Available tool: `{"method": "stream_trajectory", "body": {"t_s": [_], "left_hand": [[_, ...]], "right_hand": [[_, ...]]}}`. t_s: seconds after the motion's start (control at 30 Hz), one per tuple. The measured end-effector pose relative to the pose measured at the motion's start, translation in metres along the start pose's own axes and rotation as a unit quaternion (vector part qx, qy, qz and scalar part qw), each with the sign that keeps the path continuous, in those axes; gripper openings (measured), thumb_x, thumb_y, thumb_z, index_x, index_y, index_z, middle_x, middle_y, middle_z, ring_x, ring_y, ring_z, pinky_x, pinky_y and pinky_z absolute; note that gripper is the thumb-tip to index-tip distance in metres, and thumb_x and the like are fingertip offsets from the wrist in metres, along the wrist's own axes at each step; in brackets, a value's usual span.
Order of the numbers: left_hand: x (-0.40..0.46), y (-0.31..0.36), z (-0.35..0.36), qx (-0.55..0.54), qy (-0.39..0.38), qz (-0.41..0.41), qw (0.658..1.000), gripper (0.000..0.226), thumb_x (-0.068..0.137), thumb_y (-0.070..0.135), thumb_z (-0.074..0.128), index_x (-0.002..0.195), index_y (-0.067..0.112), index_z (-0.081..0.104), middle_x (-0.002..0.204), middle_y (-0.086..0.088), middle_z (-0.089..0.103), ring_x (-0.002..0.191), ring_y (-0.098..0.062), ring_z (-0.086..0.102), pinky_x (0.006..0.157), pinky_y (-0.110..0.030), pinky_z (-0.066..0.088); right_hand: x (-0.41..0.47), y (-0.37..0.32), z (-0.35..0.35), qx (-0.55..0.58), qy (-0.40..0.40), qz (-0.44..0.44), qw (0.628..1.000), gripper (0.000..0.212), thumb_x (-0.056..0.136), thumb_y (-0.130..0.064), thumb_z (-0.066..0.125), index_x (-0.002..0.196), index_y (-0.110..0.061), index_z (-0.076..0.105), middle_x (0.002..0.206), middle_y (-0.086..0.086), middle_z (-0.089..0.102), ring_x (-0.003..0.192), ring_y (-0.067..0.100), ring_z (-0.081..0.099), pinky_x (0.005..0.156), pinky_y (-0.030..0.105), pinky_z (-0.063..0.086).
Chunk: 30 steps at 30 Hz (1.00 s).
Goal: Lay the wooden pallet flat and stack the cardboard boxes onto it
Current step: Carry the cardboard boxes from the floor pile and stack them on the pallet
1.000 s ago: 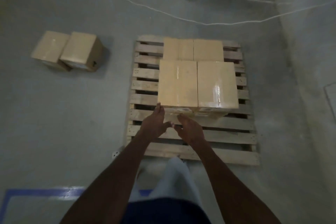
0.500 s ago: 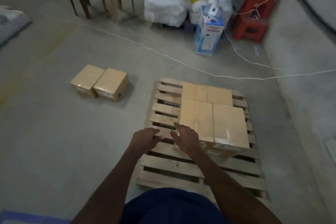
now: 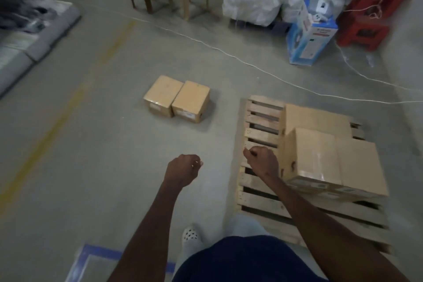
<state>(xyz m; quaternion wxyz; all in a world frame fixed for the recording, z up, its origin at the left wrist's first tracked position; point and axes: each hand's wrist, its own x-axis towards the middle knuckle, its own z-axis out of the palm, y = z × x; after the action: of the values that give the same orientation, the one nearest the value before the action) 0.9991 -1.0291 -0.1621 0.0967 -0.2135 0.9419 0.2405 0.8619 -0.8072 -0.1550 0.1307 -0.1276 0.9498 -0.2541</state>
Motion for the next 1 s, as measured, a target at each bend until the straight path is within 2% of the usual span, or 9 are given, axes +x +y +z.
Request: {"method": "stream_trajectory", "body": {"t_s": [0.1,0.17,0.3,0.53,0.8,1.0], "left_hand": [[0.013,-0.043,-0.021,0.002,0.004,-0.028,1.0,0.026,0.093,0.047,0.052,0.102,0.028,0.067,0.101,-0.001,0.071,0.099,-0.028,0.065,0.078,-0.033,0.05],[0.027,-0.061,-0.033,0.001,-0.005,-0.036,0.999,0.026,0.092,0.047,0.052,0.102,0.029,0.067,0.102,-0.001,0.071,0.1,-0.028,0.065,0.08,-0.034,0.051],[0.071,-0.08,-0.051,0.021,-0.026,-0.02,0.999,0.027,0.093,0.047,0.051,0.109,0.031,0.066,0.108,-0.001,0.07,0.104,-0.028,0.064,0.083,-0.034,0.05],[0.199,-0.102,-0.086,0.056,-0.03,0.015,0.998,0.026,0.094,0.043,0.051,0.112,0.031,0.065,0.111,0.001,0.07,0.104,-0.025,0.065,0.084,-0.035,0.051],[0.333,-0.104,-0.135,0.044,-0.053,0.038,0.997,0.029,0.094,0.041,0.054,0.116,0.026,0.066,0.112,0.003,0.071,0.104,-0.02,0.066,0.086,-0.034,0.05],[0.425,-0.123,-0.159,0.021,-0.083,0.027,0.996,0.036,0.095,0.037,0.056,0.127,0.022,0.061,0.128,0.002,0.064,0.116,-0.02,0.059,0.095,-0.034,0.045]], "right_hand": [[0.02,-0.045,0.018,-0.036,-0.021,-0.051,0.998,0.053,0.094,-0.043,0.056,0.048,-0.021,0.04,0.047,-0.003,0.045,0.046,0.01,0.047,0.048,0.025,0.03],[0.038,-0.07,0.025,-0.059,-0.027,-0.078,0.995,0.052,0.095,-0.044,0.055,0.05,-0.02,0.043,0.048,-0.004,0.042,0.046,0.011,0.046,0.047,0.024,0.027],[0.076,-0.1,0.04,-0.119,-0.039,-0.107,0.986,0.044,0.096,-0.044,0.051,0.064,-0.015,0.06,0.057,-0.001,0.058,0.054,0.017,0.056,0.052,0.025,0.037],[0.183,-0.129,0.066,-0.146,-0.029,-0.093,0.984,0.044,0.096,-0.042,0.048,0.067,-0.011,0.058,0.06,0.004,0.06,0.056,0.024,0.058,0.053,0.028,0.04],[0.309,-0.159,0.067,-0.141,-0.043,-0.069,0.987,0.04,0.097,-0.038,0.047,0.067,-0.014,0.058,0.061,0.002,0.057,0.055,0.022,0.053,0.054,0.027,0.035],[0.392,-0.188,0.088,-0.149,-0.059,-0.059,0.985,0.036,0.096,-0.04,0.045,0.077,-0.015,0.064,0.074,0.006,0.066,0.067,0.029,0.063,0.061,0.032,0.049]]}}
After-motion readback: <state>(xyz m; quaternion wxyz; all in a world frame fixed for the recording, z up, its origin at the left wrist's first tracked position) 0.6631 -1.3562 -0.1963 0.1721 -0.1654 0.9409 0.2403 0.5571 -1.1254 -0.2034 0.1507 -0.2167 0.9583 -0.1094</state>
